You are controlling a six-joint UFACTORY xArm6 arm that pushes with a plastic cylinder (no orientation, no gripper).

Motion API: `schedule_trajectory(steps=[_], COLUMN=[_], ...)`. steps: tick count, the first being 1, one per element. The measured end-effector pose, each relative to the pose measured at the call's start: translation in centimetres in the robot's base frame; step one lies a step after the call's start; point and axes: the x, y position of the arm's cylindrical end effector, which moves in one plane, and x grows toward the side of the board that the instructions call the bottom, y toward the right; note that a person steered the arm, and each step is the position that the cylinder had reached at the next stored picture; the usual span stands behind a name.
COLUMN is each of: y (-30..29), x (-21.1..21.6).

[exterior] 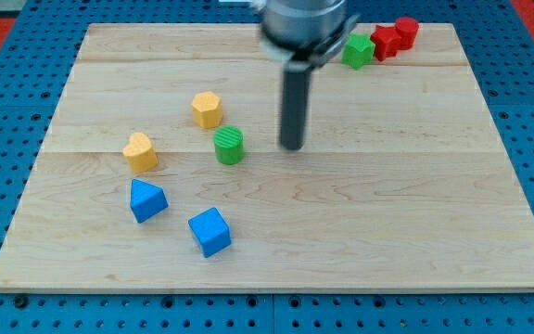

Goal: Move the green circle bottom diagonally to the green star

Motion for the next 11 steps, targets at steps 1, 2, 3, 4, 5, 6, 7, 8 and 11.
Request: schedule_trajectory(steps=[1, 2, 3, 4, 5, 6, 7, 8, 11], y=[-9.0, -8.9, -2.7, 1.7, -0.1, 3.5, 6.3, 7.3, 15.6], x=[3.3, -2.0, -5.3, -5.0, -2.9, -2.5, -2.0, 0.4, -10.4])
